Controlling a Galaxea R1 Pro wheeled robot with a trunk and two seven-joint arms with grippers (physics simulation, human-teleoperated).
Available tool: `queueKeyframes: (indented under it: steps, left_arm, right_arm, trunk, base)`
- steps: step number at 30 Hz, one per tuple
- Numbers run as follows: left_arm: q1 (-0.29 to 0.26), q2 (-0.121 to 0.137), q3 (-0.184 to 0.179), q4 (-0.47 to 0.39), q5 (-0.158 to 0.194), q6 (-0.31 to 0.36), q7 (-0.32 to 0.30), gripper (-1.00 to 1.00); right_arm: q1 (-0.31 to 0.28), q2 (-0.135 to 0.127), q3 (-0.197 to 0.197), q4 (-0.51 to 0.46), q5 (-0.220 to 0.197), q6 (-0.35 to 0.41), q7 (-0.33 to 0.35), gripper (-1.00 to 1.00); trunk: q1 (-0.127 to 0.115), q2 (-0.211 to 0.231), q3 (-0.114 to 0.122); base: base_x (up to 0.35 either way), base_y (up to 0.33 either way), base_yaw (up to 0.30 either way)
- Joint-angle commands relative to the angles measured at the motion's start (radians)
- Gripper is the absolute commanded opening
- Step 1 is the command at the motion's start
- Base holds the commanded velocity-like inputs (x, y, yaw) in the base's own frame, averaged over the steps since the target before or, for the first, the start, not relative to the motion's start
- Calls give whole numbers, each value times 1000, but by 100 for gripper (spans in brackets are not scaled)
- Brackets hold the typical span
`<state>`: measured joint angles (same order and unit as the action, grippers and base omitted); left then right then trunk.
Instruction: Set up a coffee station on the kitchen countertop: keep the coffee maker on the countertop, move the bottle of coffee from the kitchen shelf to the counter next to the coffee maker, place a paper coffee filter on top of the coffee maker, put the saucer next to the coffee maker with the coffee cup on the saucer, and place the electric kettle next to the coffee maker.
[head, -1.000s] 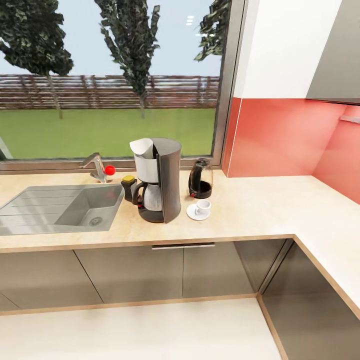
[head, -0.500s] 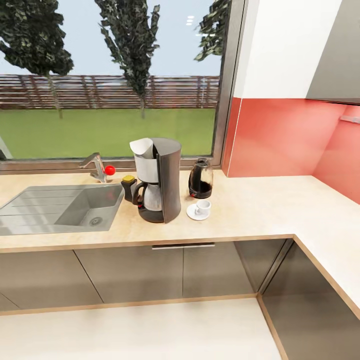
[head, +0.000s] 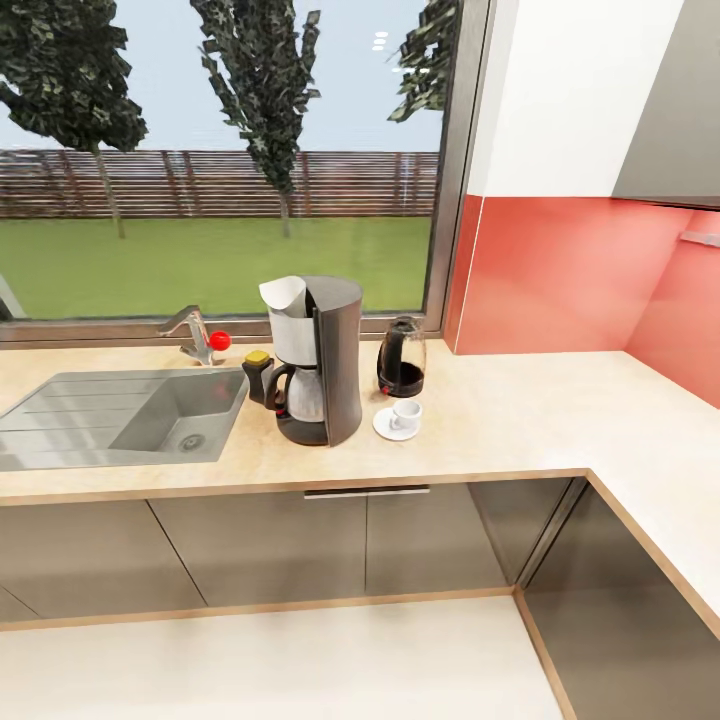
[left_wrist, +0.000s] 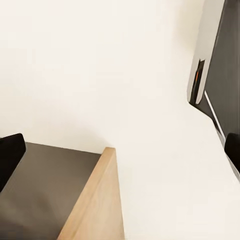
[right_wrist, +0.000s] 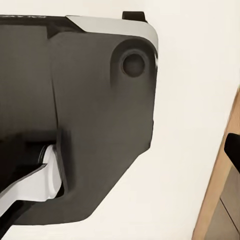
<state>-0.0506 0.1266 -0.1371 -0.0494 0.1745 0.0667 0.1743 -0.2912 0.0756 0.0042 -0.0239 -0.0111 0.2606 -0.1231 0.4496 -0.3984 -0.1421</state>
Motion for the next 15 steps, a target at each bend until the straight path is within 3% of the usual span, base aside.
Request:
queueKeyframes:
  steps: [1, 8, 15]
  left_arm:
    - [0, 0, -9, -3, 10, 6, 4, 100]
    - [0, 1, -5, -3, 10, -1, 7, 100]
    - [0, 1, -5, -4, 10, -8, 8, 100]
  right_arm:
    - [0, 0, 0, -2, -1, 5, -4, 100]
    - [0, -10, 0, -4, -1, -67, -4, 100]
    - [0, -50, 1, -7, -2, -325, -4, 100]
  trunk:
    - [1, -2, -2]
    - [1, -2, -2]
    - [1, -2, -2]
  base:
    - [0, 0, 0]
    - [0, 0, 0]
    - [0, 0, 0]
